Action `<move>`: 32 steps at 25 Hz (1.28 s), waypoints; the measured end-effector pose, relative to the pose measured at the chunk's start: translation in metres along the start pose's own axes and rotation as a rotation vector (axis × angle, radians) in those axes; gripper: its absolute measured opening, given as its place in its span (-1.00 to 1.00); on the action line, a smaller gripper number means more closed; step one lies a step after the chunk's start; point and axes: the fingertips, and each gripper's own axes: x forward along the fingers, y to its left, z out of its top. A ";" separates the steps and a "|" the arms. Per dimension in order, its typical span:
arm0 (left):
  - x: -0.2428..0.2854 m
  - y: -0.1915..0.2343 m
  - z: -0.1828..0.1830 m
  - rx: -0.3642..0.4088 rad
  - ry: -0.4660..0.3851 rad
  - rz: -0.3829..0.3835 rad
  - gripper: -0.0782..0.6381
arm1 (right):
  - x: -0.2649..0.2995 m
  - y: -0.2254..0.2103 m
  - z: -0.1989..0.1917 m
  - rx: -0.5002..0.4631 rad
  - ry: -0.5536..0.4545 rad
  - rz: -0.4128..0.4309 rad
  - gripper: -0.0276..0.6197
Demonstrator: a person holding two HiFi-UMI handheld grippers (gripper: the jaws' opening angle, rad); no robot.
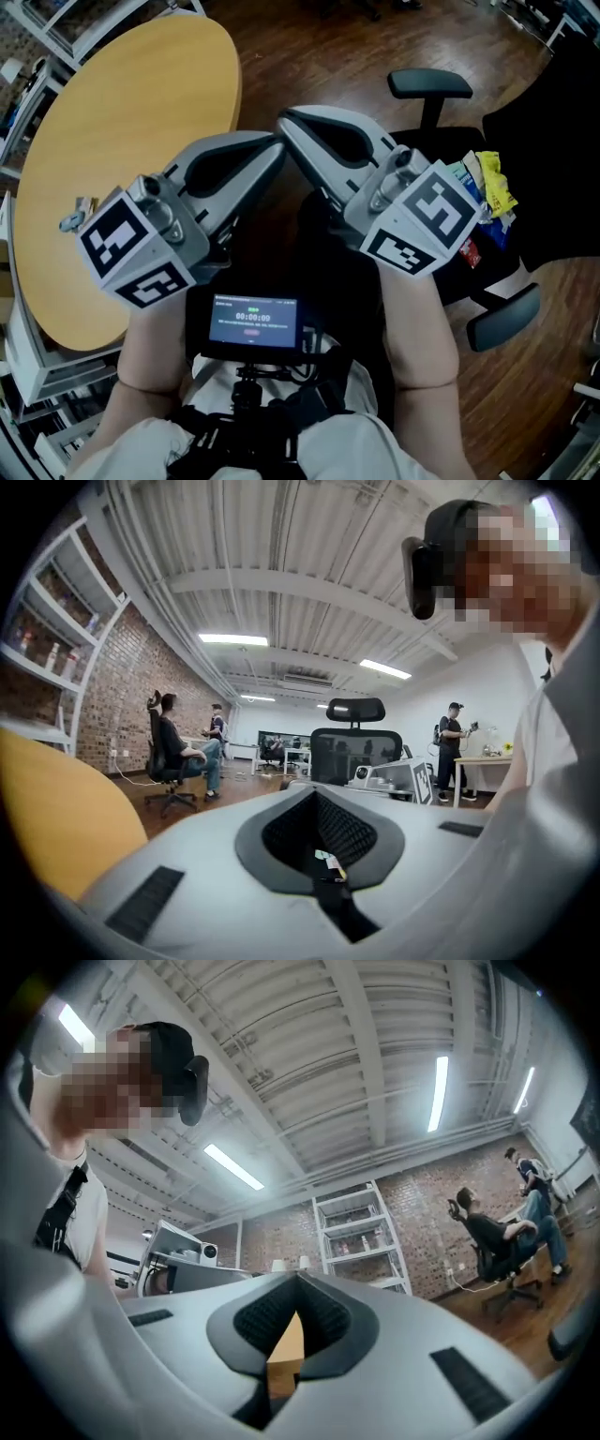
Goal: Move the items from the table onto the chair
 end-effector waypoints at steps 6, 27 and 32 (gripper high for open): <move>-0.100 0.054 0.021 0.031 -0.002 0.164 -0.76 | 0.081 0.035 -0.007 0.029 0.010 0.090 -0.91; -0.358 0.093 -0.037 -0.040 0.000 0.651 -0.76 | 0.224 0.229 -0.081 0.079 0.185 0.538 -0.91; -0.394 0.093 -0.049 -0.025 -0.002 0.689 -0.76 | 0.241 0.263 -0.101 0.080 0.231 0.585 -0.91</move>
